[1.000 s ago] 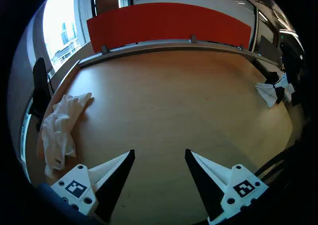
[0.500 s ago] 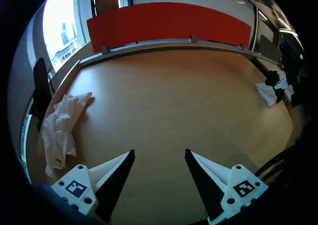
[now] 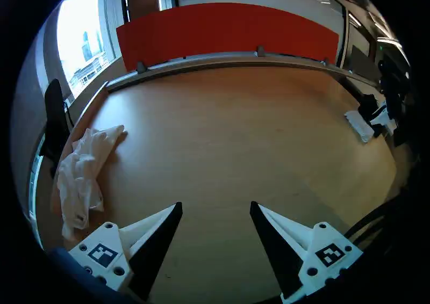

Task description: Fold towel

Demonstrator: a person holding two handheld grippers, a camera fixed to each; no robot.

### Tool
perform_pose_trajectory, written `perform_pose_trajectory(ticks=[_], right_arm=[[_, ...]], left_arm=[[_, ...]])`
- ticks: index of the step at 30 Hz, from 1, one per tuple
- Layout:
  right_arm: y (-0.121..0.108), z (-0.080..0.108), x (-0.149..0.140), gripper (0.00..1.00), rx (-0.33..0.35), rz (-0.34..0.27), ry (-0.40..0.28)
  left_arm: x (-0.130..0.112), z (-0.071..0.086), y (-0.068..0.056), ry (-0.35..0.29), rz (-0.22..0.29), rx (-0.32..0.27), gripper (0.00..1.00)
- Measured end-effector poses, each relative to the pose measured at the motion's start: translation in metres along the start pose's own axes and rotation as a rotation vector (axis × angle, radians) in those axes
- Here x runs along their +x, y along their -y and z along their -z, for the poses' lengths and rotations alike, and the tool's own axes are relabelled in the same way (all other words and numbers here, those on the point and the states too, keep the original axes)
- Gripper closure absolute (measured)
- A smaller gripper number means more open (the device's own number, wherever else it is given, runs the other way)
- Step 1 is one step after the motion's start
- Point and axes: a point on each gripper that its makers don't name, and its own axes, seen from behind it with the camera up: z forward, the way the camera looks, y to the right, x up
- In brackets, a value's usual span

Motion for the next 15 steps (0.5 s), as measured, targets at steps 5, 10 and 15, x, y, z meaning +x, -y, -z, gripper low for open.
perform_pose_trajectory(ticks=[5, 10, 15], right_arm=[[-0.0013, -0.0003, 0.0011, 0.17, -0.005, -0.017, -0.012], [-0.0041, 0.0004, 0.0020, 0.02, -0.018, -0.029, -0.020], [-0.0043, 0.0003, 0.0020, 0.00, -0.021, -0.039, -0.022]], left_arm=[[0.0007, -0.0002, -0.0008, 0.000, -0.001, -0.001, 0.06], [0.0017, -0.0002, -0.0009, -0.002, 0.001, 0.000, 0.06], [0.0024, 0.0000, -0.0009, -0.004, 0.005, 0.001, 0.06]])
